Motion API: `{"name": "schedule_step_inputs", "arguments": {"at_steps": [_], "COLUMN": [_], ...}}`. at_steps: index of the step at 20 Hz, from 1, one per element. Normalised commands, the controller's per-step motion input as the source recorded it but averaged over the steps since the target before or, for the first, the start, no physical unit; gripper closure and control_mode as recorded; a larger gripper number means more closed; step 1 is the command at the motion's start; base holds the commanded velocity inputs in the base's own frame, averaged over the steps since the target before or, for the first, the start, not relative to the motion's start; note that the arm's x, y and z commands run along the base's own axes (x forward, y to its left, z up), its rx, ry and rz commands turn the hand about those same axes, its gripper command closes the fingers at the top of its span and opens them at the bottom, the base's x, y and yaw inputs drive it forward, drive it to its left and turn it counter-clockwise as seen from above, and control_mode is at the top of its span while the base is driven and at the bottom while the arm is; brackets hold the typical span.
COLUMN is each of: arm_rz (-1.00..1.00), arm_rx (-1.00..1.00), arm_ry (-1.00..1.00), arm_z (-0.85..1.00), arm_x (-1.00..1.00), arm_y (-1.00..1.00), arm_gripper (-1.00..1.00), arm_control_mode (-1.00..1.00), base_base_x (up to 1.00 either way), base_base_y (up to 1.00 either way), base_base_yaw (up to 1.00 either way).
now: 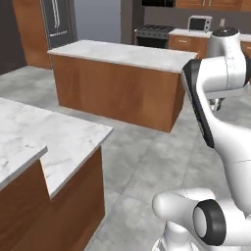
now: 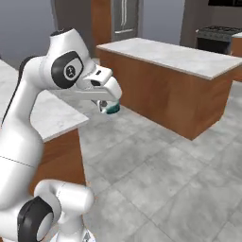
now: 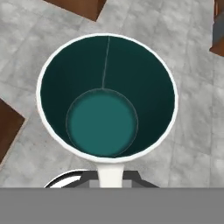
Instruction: Pick the teapot and mug and place them in the sink. Then turn on the water.
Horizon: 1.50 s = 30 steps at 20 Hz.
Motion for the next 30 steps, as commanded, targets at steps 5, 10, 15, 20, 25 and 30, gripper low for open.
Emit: {"name": "schedule_step_inputs", "arguments": {"at_steps": [5, 10, 15, 20, 25, 30], "arm_rz": [0.0, 0.0, 0.0, 0.0, 0.0, 0.0], "arm_rx": [0.0, 0.0, 0.0, 0.0, 0.0, 0.0], "arm_ry": [0.0, 0.0, 0.0, 0.0, 0.0, 0.0], "arm_z": [0.0, 0.0, 0.0, 0.0, 0.0, 0.0], "arm_x": [0.0, 0.0, 0.0, 0.0, 0.0, 0.0], "arm_y": [0.0, 0.0, 0.0, 0.0, 0.0, 0.0], "arm_gripper": [1.0, 1.0, 1.0, 1.0, 1.0, 1.0], "arm_control_mode": [1.0, 1.0, 1.0, 1.0, 1.0, 1.0], "base_base_x": [-0.18, -0.01, 0.44, 0.99, 1.0, 1.0], "base_base_y": [0.03, 0.0, -0.02, -0.13, -0.03, -0.27], "base_base_yaw": [-0.76, -0.72, -0.41, -0.17, -0.08, -0.03]}}
